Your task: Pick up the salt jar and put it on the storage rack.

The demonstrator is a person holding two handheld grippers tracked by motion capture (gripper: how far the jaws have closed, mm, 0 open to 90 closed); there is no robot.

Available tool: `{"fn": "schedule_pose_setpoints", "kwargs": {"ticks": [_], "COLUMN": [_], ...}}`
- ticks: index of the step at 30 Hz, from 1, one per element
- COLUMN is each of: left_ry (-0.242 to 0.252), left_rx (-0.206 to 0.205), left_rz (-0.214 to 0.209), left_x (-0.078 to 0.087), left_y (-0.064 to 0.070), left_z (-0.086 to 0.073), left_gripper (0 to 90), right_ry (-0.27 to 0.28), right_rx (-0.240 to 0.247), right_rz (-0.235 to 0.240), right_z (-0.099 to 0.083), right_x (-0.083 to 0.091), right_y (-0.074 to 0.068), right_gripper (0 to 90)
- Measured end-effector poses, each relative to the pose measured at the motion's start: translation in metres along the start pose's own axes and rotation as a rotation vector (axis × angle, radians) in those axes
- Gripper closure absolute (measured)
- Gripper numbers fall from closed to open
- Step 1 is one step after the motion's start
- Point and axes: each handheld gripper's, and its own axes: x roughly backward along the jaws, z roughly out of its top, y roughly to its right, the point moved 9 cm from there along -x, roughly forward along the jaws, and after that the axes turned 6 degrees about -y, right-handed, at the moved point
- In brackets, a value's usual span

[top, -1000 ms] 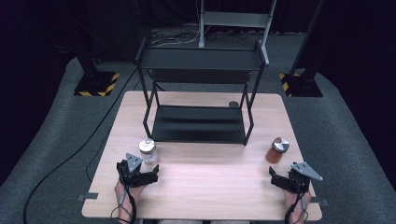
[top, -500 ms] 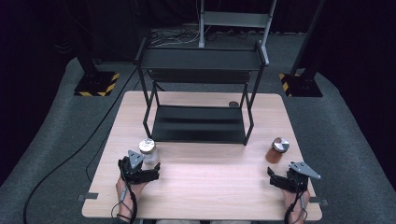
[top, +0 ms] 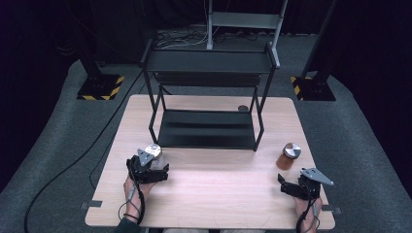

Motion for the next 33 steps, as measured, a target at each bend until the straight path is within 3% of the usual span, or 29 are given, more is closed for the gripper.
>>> {"fn": "schedule_pose_setpoints", "kwargs": {"ticks": [19, 28, 33], "left_ry": [-0.020, -0.011, -0.015], "left_rx": [0.014, 0.042, 0.046], "left_rz": [0.002, -0.002, -0.023], "left_x": [-0.011, -0.014, -0.016], "left_y": [-0.004, -0.007, -0.009], "left_z": [0.005, 0.000, -0.001], "left_gripper": [0.2, 20.8, 26.7], "right_ry": [0.000, -0.004, -0.004], "right_rx": [0.003, 0.006, 0.009], "right_rz": [-0.004, -0.003, -0.004], "right_z": [0.000, 0.000, 0.000], "right_x": [0.000, 0.000, 0.000], "right_y": [-0.001, -0.001, -0.001], "right_gripper": [0.0, 0.0, 0.0]}}
